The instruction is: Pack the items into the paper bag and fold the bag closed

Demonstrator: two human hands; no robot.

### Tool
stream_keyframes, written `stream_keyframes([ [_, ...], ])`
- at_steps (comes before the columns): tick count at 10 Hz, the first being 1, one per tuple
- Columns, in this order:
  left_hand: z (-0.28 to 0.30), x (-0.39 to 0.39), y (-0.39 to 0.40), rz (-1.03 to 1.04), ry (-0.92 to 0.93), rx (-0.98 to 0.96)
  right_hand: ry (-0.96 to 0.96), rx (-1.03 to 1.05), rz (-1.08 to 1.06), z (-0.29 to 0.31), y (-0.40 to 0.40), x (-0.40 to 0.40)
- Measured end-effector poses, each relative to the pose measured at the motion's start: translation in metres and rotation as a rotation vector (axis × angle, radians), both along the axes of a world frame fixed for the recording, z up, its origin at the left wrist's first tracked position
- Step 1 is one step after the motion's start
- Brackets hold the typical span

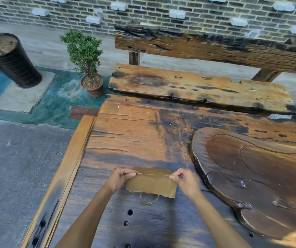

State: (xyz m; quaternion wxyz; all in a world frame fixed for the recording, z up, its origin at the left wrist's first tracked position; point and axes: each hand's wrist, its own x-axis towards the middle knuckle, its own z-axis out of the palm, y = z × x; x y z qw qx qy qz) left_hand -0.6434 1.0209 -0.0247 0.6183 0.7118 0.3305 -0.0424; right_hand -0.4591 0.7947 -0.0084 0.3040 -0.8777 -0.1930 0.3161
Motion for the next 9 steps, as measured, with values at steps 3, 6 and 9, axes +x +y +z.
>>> stream_keyframes([
  [3,-0.001,-0.002,-0.003,0.038,-0.010,0.037,0.022,0.080,-0.024,0.008,-0.004,-0.006],
  [6,0.003,-0.014,-0.005,0.088,-0.012,0.118,0.222,0.238,-0.183,0.014,-0.020,-0.005],
  [9,0.029,-0.019,-0.012,0.112,-0.121,0.280,0.227,0.339,-0.290,0.034,-0.029,0.001],
])
